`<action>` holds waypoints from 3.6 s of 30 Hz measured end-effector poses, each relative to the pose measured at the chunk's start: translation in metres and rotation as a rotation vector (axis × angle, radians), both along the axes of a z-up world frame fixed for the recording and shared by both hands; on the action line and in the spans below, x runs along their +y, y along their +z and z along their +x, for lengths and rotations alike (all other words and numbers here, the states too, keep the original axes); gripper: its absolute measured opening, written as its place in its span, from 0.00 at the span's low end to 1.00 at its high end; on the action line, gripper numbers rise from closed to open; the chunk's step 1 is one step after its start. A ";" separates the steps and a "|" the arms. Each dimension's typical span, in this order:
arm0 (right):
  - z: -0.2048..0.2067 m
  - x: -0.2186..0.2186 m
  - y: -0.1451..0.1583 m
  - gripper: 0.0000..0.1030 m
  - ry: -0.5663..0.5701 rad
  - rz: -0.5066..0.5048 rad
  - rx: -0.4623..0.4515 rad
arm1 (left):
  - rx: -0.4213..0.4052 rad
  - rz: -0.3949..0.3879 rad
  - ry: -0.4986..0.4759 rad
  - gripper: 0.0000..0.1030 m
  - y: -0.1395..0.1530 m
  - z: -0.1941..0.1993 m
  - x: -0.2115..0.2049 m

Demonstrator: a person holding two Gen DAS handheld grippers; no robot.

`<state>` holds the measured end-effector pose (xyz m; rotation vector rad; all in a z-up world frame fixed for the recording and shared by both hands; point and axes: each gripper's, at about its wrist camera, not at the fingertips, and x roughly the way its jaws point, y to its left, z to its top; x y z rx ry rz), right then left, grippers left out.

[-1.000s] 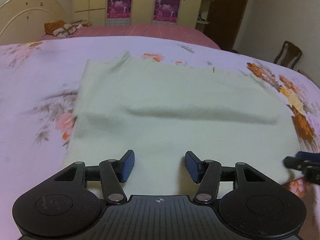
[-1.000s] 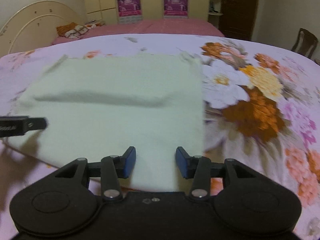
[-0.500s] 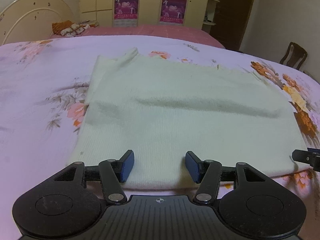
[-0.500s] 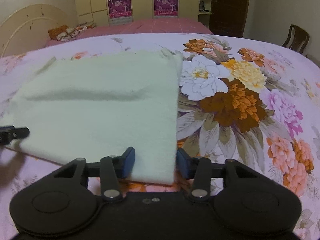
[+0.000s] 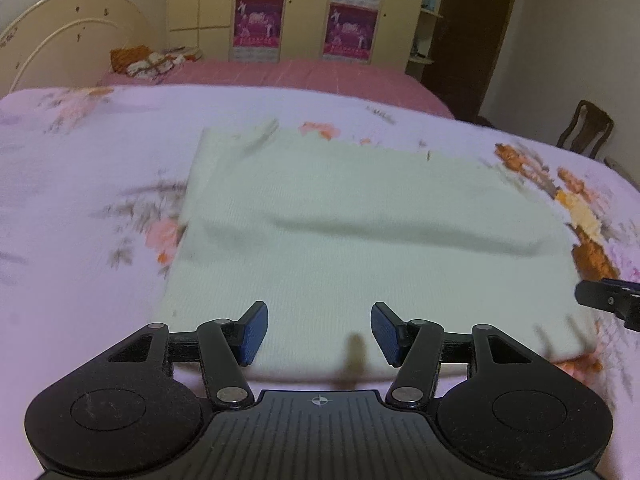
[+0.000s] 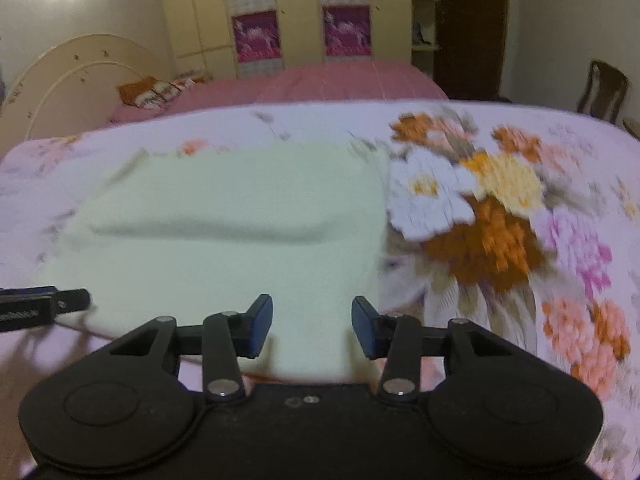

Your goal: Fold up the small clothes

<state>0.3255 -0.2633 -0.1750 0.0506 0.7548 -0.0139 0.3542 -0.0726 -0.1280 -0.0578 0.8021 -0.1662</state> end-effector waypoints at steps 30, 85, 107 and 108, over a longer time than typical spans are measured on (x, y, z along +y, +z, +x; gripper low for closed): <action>0.166 0.029 -0.033 0.45 0.036 -0.028 0.024 | -0.004 -0.050 0.126 0.56 -0.032 0.193 0.031; 0.050 0.066 -0.033 0.51 0.102 0.081 0.037 | 0.061 -0.601 0.309 0.56 -0.071 0.021 0.072; 0.111 0.093 -0.052 0.54 0.099 -0.124 -0.033 | -0.051 -0.735 0.369 0.08 -0.099 0.090 0.069; 0.110 0.094 -0.052 0.54 0.102 -0.133 -0.037 | -0.068 -0.727 0.351 0.08 -0.094 0.086 0.068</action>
